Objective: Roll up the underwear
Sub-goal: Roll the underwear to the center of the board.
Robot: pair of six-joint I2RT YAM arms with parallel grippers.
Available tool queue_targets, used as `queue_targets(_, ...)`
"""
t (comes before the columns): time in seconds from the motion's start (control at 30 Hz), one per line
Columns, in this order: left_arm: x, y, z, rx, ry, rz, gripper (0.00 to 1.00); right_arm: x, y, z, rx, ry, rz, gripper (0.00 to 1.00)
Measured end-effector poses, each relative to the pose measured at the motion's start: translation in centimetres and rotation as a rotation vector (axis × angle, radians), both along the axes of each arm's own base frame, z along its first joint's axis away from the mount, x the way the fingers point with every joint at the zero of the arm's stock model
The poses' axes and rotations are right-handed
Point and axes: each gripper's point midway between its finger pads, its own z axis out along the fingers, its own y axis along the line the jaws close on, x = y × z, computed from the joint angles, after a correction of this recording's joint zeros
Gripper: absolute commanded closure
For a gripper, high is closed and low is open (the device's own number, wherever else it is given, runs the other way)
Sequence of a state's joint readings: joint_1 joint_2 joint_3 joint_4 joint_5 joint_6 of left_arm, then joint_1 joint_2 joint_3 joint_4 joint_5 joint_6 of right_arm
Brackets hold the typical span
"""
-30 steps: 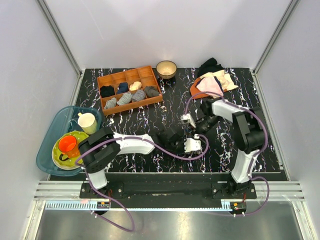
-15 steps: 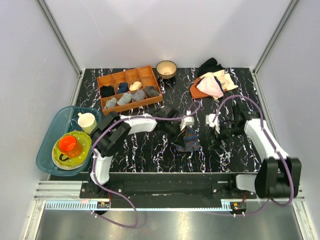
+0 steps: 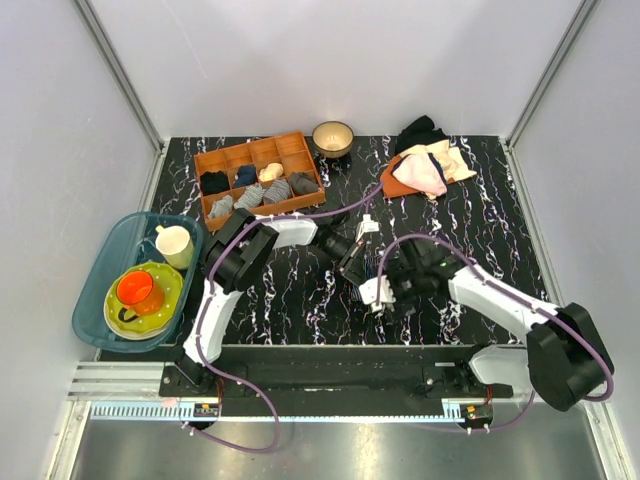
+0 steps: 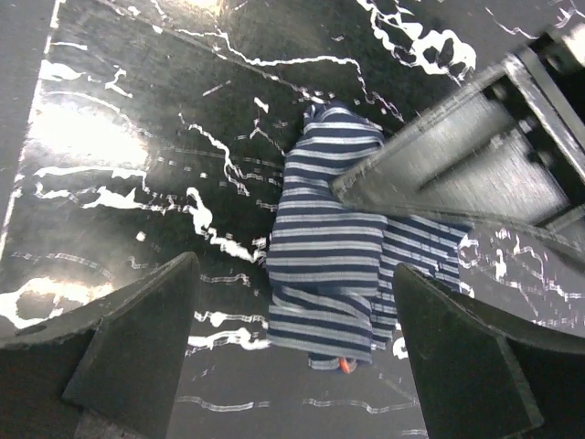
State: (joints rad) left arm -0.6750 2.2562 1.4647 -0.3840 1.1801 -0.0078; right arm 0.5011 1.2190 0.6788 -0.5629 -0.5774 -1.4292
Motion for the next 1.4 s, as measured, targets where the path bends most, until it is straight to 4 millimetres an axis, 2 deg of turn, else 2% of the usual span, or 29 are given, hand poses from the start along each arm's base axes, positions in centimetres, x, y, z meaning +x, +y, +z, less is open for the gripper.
queue_targets(0.07, 0.1, -0.1, 0.0, 0.011, 0.014, 0.008, 0.88, 0.2, 0.6, -1.2, -0.033, -0.032, 0.021, 0.11)
queue_targets(0.1, 0.1, -0.1, 0.1, 0.017, 0.022, 0.012, 0.88, 0.4, 0.7, -1.8, -0.053, -0.043, 0.025, 0.17)
queue_targets(0.17, 0.1, -0.1, 0.1, 0.026, 0.032, 0.018, 0.87, 0.7, 0.7, -2.9, -0.087, -0.057, 0.023, 0.23)
queue_targets(0.27, 0.2, -0.2, 0.1, 0.036, 0.043, 0.030, 0.83, 1.5, 0.6, -3.9, -0.118, -0.072, 0.006, 0.43)
queue_targets(0.3, 0.2, -0.2, 0.1, 0.037, 0.045, 0.033, 0.77, 1.9, 0.7, -4.1, -0.124, -0.078, -0.004, 0.49)
queue_targets(0.33, 0.2, -0.2, 0.1, 0.038, 0.051, 0.040, 0.75, 2.2, 0.8, -4.2, -0.127, -0.084, -0.014, 0.62)
queue_targets(0.43, 0.4, -0.1, 0.0, 0.043, 0.028, 0.072, 0.63, 2.9, 0.7, -4.5, -0.150, -0.066, -0.056, 0.72)
queue_targets(0.5, 0.6, 0.3, 0.4, 0.048, -0.039, 0.112, 0.52, 3.1, 0.7, -4.5, -0.158, -0.048, -0.078, 0.73)
queue_targets(0.63, 1.0, 2.2, 2.4, 0.059, -0.260, 0.242, 0.45, 2.9, 0.2, -4.3, -0.153, 0.032, -0.135, 0.74)
queue_targets(0.77, 1.6, 4.8, 7.3, -0.018, -0.536, 0.375, 0.43, 2.2, -0.9, -4.0, -0.143, 0.206, -0.193, 0.74)
queue_targets(0.87, 1.5, 6.5, 10.0, -0.119, -0.751, 0.457, 0.34, 1.3, -1.0, -3.5, -0.134, 0.383, -0.212, 0.74)
queue_targets(0.97, -0.7, 7.6, 9.5, -0.148, -0.895, 0.441, 0.32, 0.7, -0.6, -3.3, -0.137, 0.573, -0.220, 0.74)
queue_targets(1.03, -2.4, 7.3, 8.5, -0.147, -0.948, 0.377, 0.32, 0.6, -0.3, -3.6, -0.135, 0.683, -0.224, 0.73)
queue_targets(1.13, -4.4, 5.8, 7.2, -0.117, -1.030, 0.249, 0.32, -0.1, -0.4, -4.2, -0.139, 0.838, -0.245, 0.73)
queue_targets(1.23, -4.6, 4.2, 6.3, -0.077, -1.092, 0.163, 0.32, -0.9, -0.7, -4.3, -0.141, 0.927, -0.267, 0.70)
queue_targets(1.4, -3.5, 1.2, 4.3, -0.001, -1.161, 0.046, 0.32, -1.4, -1.0, -4.1, -0.153, 0.958, -0.281, 0.69)
